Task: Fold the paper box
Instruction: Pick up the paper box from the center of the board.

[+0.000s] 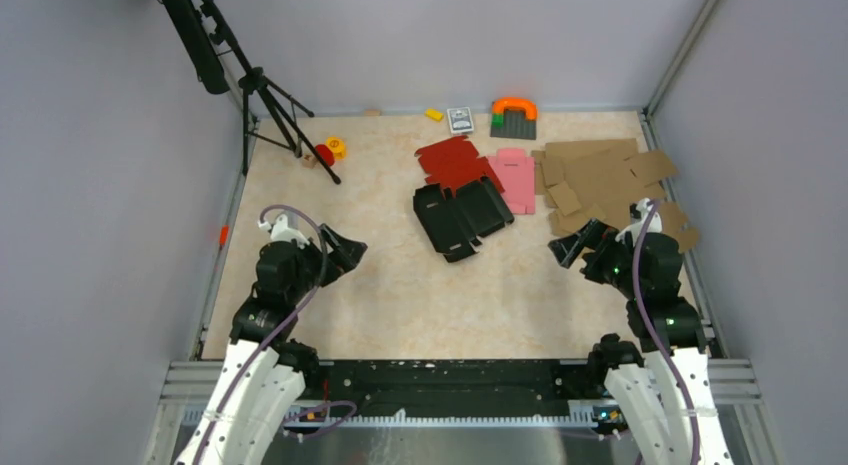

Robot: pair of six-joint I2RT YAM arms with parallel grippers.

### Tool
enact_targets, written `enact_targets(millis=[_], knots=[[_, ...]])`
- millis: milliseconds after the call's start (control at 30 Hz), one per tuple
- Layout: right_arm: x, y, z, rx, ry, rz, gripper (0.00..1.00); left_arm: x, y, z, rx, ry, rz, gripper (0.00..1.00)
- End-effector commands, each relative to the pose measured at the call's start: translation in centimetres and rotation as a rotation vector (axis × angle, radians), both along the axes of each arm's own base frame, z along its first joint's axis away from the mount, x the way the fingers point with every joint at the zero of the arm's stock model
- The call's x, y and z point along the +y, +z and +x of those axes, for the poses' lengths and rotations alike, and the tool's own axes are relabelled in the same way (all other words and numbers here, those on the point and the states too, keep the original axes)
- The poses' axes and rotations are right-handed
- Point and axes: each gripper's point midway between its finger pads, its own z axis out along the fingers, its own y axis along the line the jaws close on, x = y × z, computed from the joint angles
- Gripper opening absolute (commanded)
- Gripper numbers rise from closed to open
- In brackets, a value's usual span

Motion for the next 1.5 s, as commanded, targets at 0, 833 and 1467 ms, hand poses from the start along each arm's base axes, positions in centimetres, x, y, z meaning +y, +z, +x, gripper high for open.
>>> enact_targets(millis=[0, 833, 1467], knots=[[0.4, 0.4, 0.1, -0.009, 0.006, 0.026, 0.99, -0.2, 0.0, -0.1, -0.006, -0.021, 0.000, 0.99], [3.0, -2.1, 3.7, -0.047, 0.132, 0.094, 0.93, -12.3, -2.8, 11.2, 0.014, -0.240, -0.132, 0.73], [2.3, -1.4, 3.3, -0.051, 0.123, 0.045, 0.90, -17.2, -6.6, 15.8, 0.090, -0.340, -0.135, 0.00]])
